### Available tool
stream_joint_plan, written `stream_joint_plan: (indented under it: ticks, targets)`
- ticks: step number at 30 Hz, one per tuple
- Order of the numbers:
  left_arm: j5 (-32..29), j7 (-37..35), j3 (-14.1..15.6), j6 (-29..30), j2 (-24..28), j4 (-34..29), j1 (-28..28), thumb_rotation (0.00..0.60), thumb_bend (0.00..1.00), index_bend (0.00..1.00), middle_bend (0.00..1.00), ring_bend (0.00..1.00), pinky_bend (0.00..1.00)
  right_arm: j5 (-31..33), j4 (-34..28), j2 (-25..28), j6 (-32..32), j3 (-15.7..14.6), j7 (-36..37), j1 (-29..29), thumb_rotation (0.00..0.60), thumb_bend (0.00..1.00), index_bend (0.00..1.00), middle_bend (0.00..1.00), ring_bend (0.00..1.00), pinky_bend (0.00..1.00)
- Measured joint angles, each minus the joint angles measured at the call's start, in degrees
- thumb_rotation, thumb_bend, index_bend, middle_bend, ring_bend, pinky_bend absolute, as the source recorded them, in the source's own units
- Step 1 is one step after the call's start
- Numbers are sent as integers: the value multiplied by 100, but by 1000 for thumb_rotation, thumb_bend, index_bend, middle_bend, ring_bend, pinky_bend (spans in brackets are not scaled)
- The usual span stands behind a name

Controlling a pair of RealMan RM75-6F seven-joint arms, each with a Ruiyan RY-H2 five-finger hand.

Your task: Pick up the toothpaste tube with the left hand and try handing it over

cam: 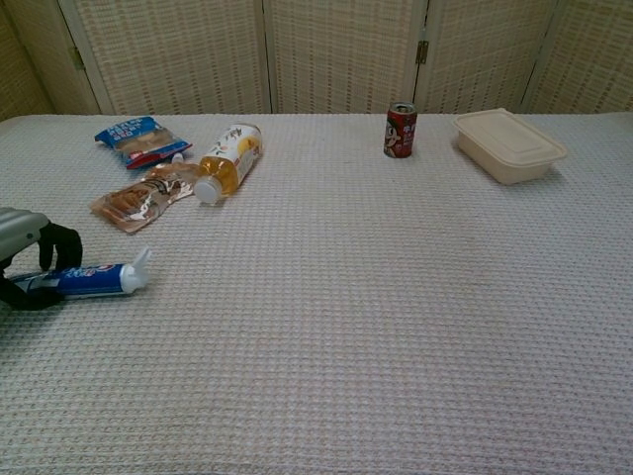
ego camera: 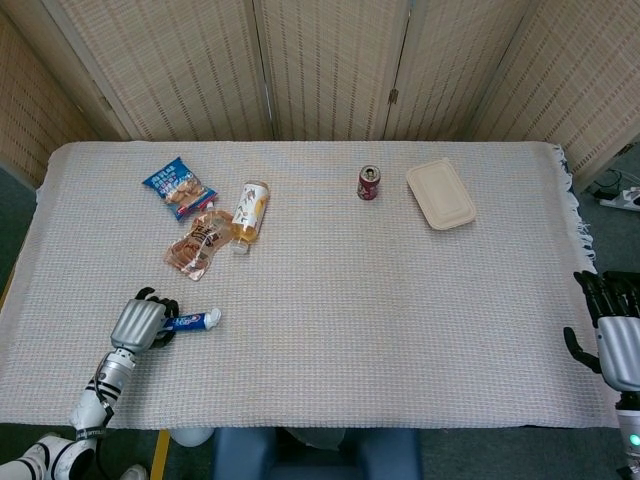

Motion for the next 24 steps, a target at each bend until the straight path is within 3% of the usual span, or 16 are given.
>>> stream_joint_plan:
  ticks: [4,8,17,24]
  targets:
    - [133,-425,39,23,-25,176,-32,600,591,671,697,604,465,-9,-40,12,-3,1,-40,9,600,462,90,115,135,37]
    - [312,-878,91,91,-76,451,-71,600,681,712,741,645,526,-40,-89,31,-14,0,-64,28,600,462,90,115,138,37]
    - [778,-2090,126,585,-56,598,-191,600,755,739,784,692,559,-527,-541,305,-294,-95,233,267,600,461,90,132,158,39]
    - [1103,-2128,51,847,319,-176,-448,600,774,740,794,711,571,-1233,-1191,613,-851,-103,344,915,600,462,93,131,155,42]
